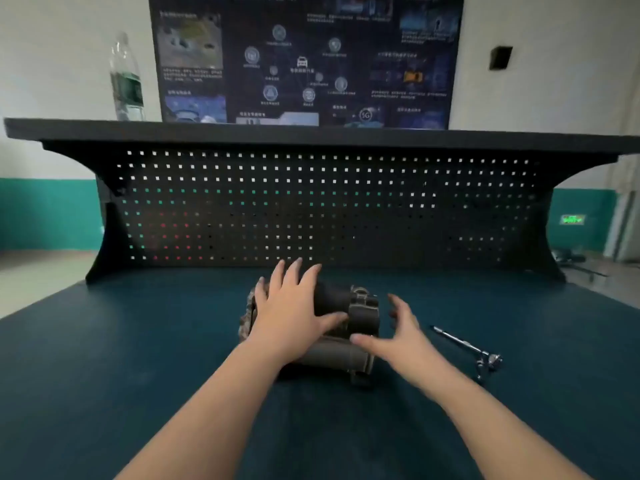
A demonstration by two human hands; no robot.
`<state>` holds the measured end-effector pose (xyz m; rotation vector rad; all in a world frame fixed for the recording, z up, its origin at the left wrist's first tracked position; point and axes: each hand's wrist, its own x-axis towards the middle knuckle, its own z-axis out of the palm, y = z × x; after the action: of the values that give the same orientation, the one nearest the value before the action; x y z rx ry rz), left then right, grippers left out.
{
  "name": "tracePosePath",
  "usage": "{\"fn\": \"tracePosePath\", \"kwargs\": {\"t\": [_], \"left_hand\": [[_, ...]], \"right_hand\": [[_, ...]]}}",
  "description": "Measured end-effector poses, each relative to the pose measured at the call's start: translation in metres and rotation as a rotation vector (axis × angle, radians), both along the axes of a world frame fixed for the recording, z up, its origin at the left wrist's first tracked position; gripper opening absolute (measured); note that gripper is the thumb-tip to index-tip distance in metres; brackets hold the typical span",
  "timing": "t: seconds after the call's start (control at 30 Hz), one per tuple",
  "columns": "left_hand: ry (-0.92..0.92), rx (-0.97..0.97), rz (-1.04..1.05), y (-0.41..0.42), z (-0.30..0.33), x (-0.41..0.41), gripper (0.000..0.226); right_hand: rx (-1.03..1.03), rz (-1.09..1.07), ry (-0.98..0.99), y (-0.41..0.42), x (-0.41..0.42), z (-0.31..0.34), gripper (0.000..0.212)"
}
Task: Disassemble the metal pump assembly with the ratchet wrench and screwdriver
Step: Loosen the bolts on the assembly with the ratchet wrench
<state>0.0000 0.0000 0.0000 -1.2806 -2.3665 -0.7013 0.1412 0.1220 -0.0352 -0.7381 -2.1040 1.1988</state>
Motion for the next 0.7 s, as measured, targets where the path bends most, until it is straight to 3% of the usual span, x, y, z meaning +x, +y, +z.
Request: {"fn": "tracePosePath", "kwargs": {"t": [0.07, 0.17, 0.33, 0.47, 0.57, 0.6, 0.7], "left_hand": [[0.040, -0.043, 0.061, 0.005, 0.002, -0.008, 0.082], [0.088, 0.050, 0.035, 0.013, 0.000, -0.016, 0.055], [0.182, 0.254, -0.099, 0.016, -0.003, -0.021, 0.023], [0.248, 0.303, -0.104, 0.010, -0.008, -0.020, 0.023], [0.250, 0.332, -0.094, 0.006, -0.010, -0.017, 0.029], [0.240, 0.335, -0.099, 0.005, -0.011, -0.016, 0.030], [0.199, 0.346, -0.141, 0.004, -0.011, -0.019, 0.031]], "right_hand": [[-0.073, 0.037, 0.053, 0.007, -0.009, -0.002, 0.110], [-0.178, 0.156, 0.118, 0.020, -0.023, -0.015, 0.103], [-0.096, 0.185, 0.129, 0.027, -0.033, -0.028, 0.088], [-0.050, 0.203, 0.060, 0.028, -0.026, -0.018, 0.083], [0.009, 0.297, -0.121, 0.036, -0.003, -0.006, 0.090], [0.015, 0.257, -0.170, 0.044, 0.006, -0.002, 0.084], [0.049, -0.112, -0.108, 0.076, 0.037, 0.004, 0.029]]}}
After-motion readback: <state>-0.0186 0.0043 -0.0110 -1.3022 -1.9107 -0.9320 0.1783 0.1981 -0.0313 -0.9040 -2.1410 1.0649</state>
